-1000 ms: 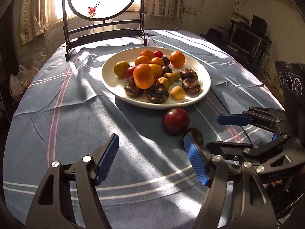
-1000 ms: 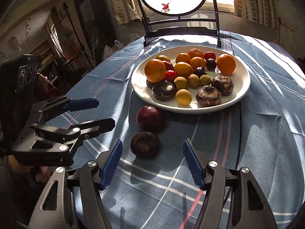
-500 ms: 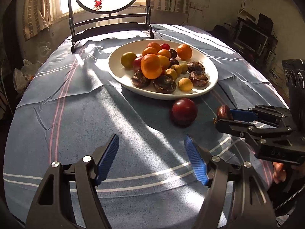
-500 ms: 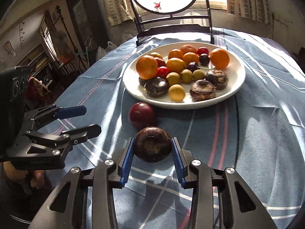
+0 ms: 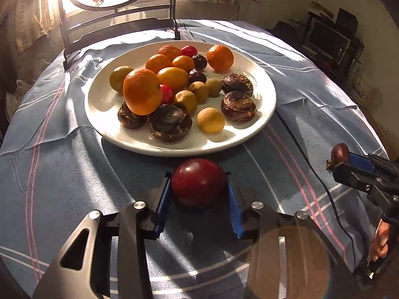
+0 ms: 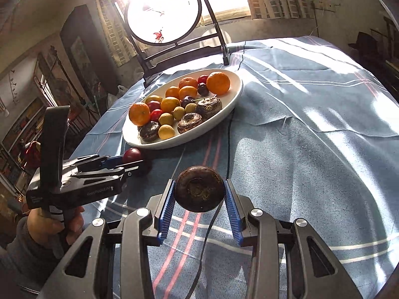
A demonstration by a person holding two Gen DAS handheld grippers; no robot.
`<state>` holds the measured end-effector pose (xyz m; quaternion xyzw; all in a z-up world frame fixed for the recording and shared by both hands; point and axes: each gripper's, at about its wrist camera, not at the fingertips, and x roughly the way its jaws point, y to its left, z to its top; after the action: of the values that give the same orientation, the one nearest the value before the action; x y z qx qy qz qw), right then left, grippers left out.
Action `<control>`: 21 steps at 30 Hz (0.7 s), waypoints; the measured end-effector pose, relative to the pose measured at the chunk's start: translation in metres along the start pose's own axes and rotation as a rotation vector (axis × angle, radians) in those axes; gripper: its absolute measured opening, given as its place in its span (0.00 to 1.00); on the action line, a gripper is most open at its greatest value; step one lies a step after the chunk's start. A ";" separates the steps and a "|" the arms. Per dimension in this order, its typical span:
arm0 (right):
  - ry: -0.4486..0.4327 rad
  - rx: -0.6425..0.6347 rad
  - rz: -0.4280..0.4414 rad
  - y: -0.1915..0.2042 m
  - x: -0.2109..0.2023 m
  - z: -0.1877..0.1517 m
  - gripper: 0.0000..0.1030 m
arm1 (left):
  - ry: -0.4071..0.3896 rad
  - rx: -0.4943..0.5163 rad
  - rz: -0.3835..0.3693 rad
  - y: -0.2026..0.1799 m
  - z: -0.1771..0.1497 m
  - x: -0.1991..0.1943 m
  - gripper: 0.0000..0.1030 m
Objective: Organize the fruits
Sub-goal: 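Lower the plum and dried fig onto the white plate and open both tools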
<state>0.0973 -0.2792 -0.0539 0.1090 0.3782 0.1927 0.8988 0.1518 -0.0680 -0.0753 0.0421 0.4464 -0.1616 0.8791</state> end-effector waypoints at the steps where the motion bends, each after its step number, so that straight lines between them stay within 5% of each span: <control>1: -0.005 -0.003 0.005 0.001 -0.001 0.000 0.38 | -0.008 -0.002 -0.005 0.000 -0.003 -0.004 0.39; 10: -0.040 -0.038 0.038 0.017 0.000 0.032 0.38 | -0.128 -0.030 -0.039 0.016 0.001 -0.052 0.39; 21: -0.003 -0.020 0.065 0.022 0.079 0.125 0.38 | -0.109 -0.051 -0.056 0.024 0.077 -0.005 0.39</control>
<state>0.2320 -0.2317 -0.0105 0.1125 0.3710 0.2253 0.8938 0.2161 -0.0607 -0.0268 -0.0016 0.4027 -0.1768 0.8981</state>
